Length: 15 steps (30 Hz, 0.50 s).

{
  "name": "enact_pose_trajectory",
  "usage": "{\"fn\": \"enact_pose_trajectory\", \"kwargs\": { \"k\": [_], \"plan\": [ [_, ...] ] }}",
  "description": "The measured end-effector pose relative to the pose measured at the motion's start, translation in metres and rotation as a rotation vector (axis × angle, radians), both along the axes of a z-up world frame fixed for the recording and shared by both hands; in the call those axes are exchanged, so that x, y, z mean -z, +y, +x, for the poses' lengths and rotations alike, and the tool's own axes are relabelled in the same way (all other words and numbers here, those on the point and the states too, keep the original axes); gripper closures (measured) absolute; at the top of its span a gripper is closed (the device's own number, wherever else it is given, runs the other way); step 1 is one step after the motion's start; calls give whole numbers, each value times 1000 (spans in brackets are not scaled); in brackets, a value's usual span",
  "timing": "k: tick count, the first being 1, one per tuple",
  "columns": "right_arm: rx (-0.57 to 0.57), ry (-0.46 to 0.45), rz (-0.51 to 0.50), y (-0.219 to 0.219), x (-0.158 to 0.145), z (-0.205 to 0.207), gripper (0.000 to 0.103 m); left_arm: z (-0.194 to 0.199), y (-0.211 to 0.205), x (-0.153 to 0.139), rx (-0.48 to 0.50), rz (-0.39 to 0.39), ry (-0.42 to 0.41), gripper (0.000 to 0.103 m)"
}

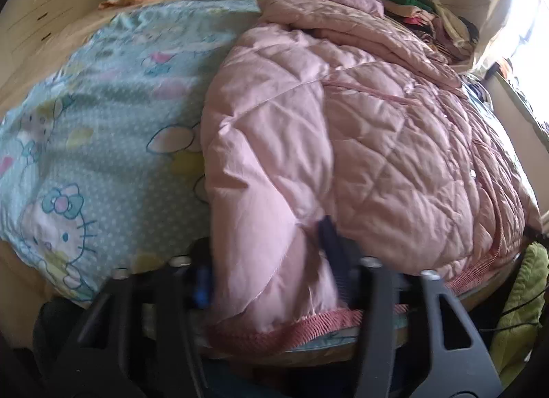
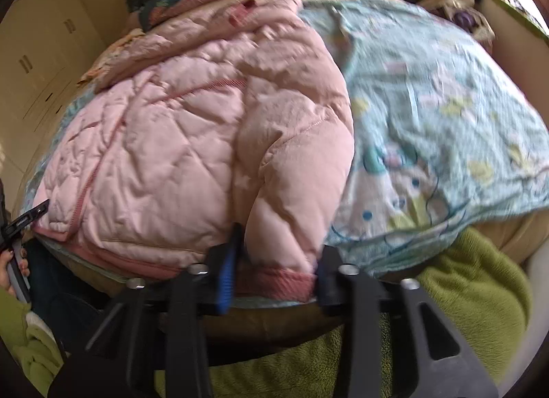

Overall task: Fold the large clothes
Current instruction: 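Grasp the ribbed hem with both tools, then lift the hem with both tools and fold it toward the collar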

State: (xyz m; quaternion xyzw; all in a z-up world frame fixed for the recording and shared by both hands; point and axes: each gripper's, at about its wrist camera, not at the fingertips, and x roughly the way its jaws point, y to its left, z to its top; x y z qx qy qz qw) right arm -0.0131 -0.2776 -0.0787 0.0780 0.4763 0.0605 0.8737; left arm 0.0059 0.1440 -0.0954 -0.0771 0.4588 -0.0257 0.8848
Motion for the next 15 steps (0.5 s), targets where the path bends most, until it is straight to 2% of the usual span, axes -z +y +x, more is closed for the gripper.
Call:
{"fn": "enact_pose_trajectory", "kwargs": {
  "k": [2, 3, 7, 15],
  "plan": [
    [-10, -28, -5, 3, -9, 1, 82, 0, -2, -6, 8, 15, -18, 85],
    [-14, -48, 1, 3, -14, 2, 84, 0, -2, -10, 11, 23, -29, 90],
    [-36, -138, 22, 6, -38, 7, 85, 2, 0, -26, 20, 3, -69, 93],
    [-58, -260, 52, 14, -76, 30, 86, 16, -2, -77, 37, -29, -215, 94]
  ]
}}
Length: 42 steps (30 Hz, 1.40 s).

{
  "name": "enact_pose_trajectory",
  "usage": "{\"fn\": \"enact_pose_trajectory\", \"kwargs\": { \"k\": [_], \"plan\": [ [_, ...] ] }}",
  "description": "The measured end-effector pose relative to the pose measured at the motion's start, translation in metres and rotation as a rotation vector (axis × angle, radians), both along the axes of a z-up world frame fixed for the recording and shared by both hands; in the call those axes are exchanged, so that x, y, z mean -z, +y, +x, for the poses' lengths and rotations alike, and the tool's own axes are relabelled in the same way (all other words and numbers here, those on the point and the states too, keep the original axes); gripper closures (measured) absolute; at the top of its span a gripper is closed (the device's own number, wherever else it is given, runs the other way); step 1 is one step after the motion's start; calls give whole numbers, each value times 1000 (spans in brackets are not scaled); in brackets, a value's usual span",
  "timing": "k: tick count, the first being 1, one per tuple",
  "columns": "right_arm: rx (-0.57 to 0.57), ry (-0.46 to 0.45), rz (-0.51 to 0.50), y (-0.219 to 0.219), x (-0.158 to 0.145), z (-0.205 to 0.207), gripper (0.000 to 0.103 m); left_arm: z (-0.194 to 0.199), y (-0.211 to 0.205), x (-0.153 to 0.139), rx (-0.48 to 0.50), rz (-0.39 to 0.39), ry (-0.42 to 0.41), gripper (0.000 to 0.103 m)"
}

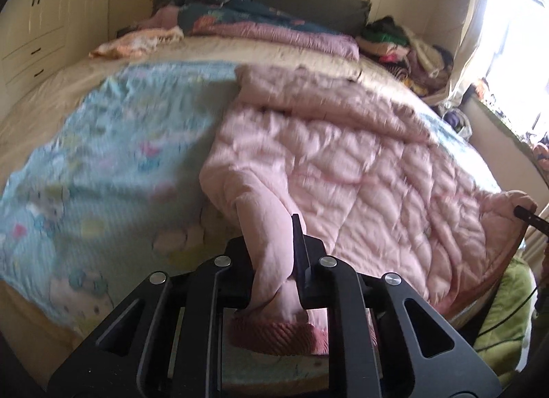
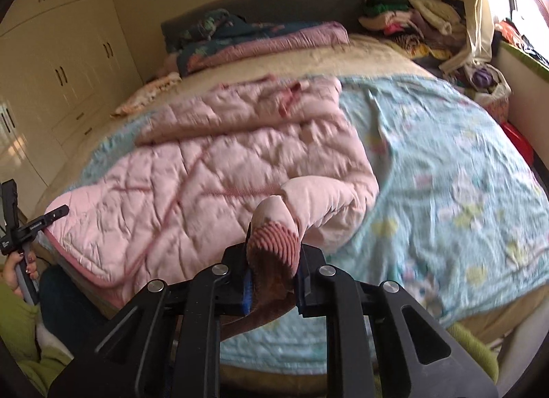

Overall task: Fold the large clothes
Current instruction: 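Lift the hem with both tools and fold it toward the collar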

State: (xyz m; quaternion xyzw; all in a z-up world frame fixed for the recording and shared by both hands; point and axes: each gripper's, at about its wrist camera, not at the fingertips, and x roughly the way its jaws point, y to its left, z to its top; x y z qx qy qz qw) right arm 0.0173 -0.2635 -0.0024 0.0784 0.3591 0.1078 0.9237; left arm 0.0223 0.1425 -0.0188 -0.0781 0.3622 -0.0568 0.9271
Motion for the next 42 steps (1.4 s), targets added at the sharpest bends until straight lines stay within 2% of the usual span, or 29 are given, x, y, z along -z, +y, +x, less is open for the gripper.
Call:
{"fn": "enact_pose_trajectory", "kwargs": {
  "k": [8, 18, 30, 42],
  "plan": [
    [17, -88, 35, -5, -30, 18, 87, 27, -2, -34, -11, -37, -94, 94],
    [50, -145, 85, -13, -55, 37, 88, 54, -5, -66, -29, -61, -154, 94],
    [82, -250, 137, -20, -104, 53, 88, 78, 3, -106, -68, -73, -208, 93],
    [132, -270, 209, -27, -132, 82, 88, 106, 4, -135, -107, -87, -245, 93]
  ]
}}
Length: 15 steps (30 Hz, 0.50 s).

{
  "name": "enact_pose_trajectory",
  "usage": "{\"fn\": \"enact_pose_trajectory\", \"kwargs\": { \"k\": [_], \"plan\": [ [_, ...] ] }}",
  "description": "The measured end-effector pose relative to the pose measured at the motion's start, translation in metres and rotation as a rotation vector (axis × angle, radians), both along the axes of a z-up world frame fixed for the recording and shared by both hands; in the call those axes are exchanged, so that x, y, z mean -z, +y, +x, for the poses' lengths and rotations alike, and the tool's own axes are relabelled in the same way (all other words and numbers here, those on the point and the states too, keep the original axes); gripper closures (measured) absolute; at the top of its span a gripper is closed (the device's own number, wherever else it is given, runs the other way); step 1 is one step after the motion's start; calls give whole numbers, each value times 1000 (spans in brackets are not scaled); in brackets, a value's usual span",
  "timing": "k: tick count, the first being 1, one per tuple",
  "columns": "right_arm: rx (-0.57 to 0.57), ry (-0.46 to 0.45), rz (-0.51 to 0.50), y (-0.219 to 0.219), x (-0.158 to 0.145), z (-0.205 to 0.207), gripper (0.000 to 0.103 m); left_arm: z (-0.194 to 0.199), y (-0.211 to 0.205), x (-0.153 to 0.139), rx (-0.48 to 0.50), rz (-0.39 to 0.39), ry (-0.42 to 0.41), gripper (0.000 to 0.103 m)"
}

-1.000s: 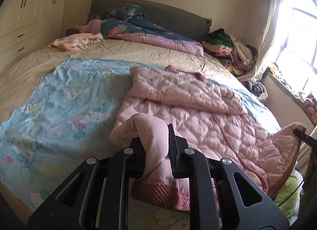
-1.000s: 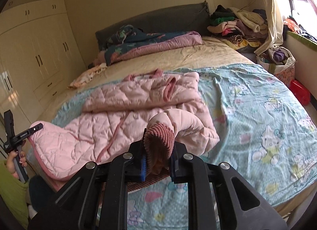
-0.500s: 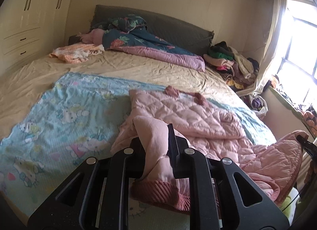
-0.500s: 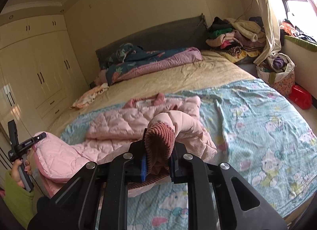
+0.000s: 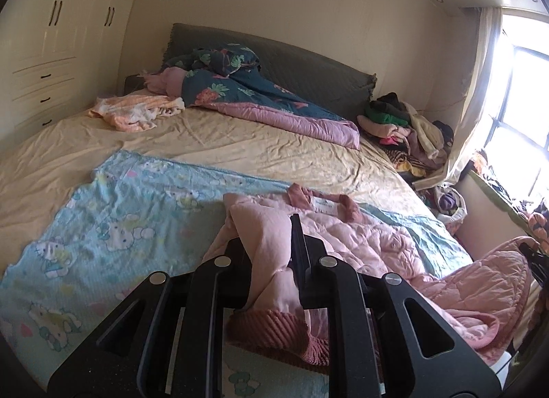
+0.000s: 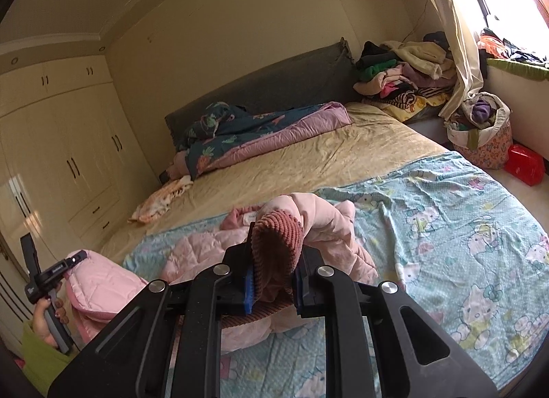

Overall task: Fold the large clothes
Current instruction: 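Lift the hem with both tools and fold it toward the collar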

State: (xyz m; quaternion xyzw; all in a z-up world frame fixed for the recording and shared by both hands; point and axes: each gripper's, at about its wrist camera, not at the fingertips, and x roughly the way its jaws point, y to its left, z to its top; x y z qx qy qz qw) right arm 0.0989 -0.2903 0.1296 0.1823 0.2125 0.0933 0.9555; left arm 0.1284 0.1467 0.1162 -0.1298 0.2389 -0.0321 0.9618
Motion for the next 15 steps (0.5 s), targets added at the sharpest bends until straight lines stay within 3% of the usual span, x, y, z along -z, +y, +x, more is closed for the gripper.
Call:
{"fn": "enact_pose_trajectory", "kwargs": {
  "k": [15],
  "plan": [
    [52, 61, 125, -21, 4, 53, 88, 46, -4, -4, -47, 27, 12, 92]
  ]
}}
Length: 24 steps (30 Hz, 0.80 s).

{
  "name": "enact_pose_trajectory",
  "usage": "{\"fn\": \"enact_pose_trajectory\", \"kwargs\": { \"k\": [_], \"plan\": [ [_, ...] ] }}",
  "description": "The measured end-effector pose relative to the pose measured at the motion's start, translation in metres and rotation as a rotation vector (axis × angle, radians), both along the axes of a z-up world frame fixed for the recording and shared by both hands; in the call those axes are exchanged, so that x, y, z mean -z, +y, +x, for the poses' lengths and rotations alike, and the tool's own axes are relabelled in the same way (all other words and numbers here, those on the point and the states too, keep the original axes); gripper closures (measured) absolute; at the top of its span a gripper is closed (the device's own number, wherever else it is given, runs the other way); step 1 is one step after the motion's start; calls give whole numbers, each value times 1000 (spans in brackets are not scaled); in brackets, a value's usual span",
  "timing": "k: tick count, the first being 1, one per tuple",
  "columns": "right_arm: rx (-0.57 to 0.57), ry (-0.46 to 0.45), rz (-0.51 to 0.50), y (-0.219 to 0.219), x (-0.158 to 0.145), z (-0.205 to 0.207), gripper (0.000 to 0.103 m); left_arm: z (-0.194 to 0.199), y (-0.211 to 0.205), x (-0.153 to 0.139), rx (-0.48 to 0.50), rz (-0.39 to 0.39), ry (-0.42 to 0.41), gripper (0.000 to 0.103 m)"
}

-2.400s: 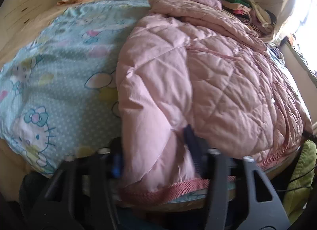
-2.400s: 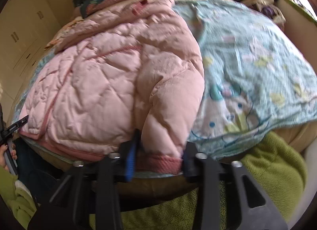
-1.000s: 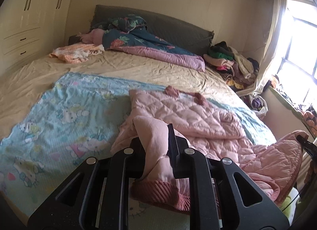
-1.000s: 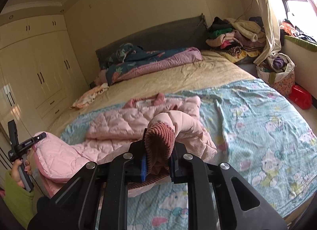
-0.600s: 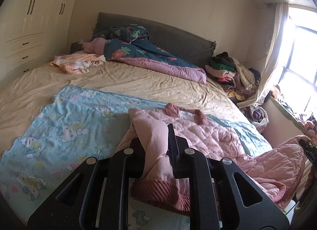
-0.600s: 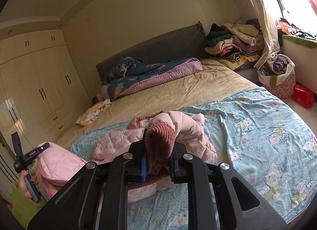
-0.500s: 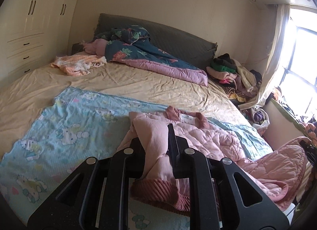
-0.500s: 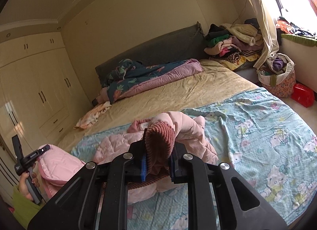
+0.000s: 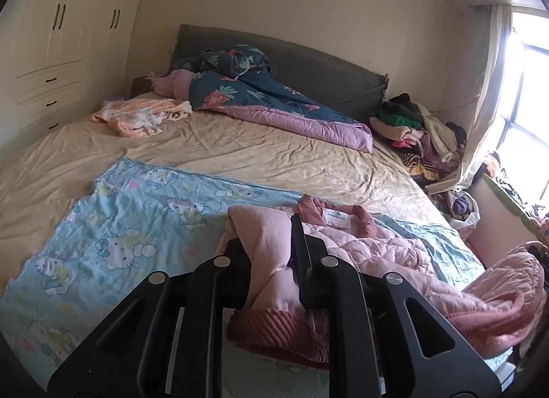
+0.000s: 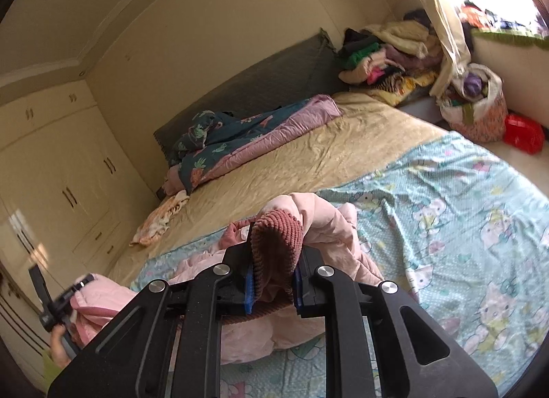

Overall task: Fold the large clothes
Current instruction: 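Lift the hem with both tools and fold it toward the collar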

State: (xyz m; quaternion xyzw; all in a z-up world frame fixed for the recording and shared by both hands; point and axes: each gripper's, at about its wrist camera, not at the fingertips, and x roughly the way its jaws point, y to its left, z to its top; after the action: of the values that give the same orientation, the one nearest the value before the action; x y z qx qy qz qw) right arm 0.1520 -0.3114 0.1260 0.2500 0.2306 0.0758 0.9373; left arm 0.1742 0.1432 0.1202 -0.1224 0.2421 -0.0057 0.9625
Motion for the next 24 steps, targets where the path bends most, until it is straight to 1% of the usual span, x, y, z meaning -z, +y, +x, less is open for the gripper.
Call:
{"fn": "enact_pose_trajectory", "kwargs": {
  "k": [4, 13, 19, 24],
  "plan": [
    [16, 20, 11, -4, 5, 13, 87, 10, -4, 4, -7, 21, 3, 92],
    [45, 46, -41, -3, 11, 40, 87, 32, -10, 11, -21, 74, 17, 92],
    [61, 71, -50, -4, 18, 59, 87, 47, -15, 15, -26, 112, 27, 92],
    [66, 90, -41, -7, 23, 74, 87, 57, -17, 17, -30, 106, 34, 92]
  ]
}}
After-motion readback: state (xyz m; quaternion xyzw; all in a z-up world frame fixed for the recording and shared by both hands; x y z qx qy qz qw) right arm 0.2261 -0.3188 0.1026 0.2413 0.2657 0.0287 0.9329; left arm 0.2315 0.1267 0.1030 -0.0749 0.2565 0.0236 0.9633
